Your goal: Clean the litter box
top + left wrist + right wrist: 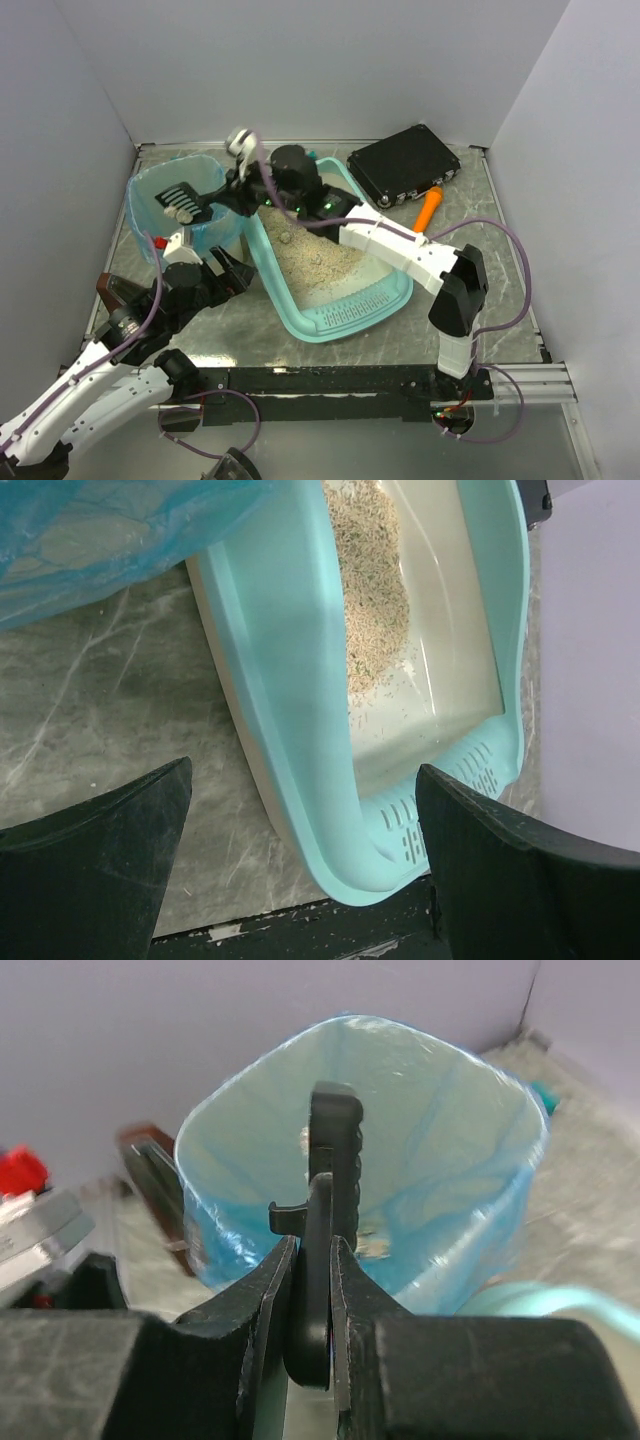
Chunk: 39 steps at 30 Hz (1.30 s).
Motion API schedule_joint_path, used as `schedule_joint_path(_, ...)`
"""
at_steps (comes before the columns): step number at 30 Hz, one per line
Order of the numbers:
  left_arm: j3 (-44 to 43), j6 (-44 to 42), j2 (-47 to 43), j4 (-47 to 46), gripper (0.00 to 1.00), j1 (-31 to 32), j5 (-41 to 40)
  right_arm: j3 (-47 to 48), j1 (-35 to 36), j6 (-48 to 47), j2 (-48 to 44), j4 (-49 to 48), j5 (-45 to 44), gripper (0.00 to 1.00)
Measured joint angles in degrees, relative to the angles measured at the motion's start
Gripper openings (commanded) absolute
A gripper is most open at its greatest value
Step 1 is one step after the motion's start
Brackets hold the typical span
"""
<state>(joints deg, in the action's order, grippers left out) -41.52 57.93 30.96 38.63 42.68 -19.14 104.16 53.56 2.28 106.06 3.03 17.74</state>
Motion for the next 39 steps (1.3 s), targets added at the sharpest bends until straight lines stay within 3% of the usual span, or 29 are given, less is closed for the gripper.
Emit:
schedule_joint_path(6, 1.1, 0.0, 0.3, -0.2, 0.97, 0.0, 0.5, 0.0, 4.6, -11.2, -0.1, -0.2, -4.2, 0.02)
schedule_joint_path(14, 1.1, 0.3, 1.5, -0.2, 0.97, 0.0, 0.5, 0.0, 3.2, -10.5, -1.2, -0.9, -6.0, 0.00)
schedule_joint_path(19, 1.1, 0.5, 1.9, -0.8, 0.97, 0.0, 0.5, -0.6, 1.2, 0.6, -4.8, -0.9, -8.8, 0.00)
schedule_joint_path(21, 0.9, 0.3, 2.8, -1.3, 0.97, 0.0, 1.2, -2.8, -1.7, 9.5, -8.0, -1.4, -7.5, 0.00)
schedule_joint_path(29, -2.5, 0.0, 10.6, -5.1, 0.97, 0.0, 3.7, -13.9, -21.7, 41.4, -16.6, -11.8, 5.6, 0.00)
schedule_joint_path(34, -8.3, 0.0, 20.0, -5.4, 0.97, 0.0, 3.8, -24.2, -27.4, 49.9, -20.4, -14.2, 9.5, 0.00)
schedule_joint_path(39, -14.2, 0.1, 30.1, -5.4, 0.99, 0.0, 3.1, -34.6, -32.4, 49.2, -27.3, -11.7, 6.7, 0.00)
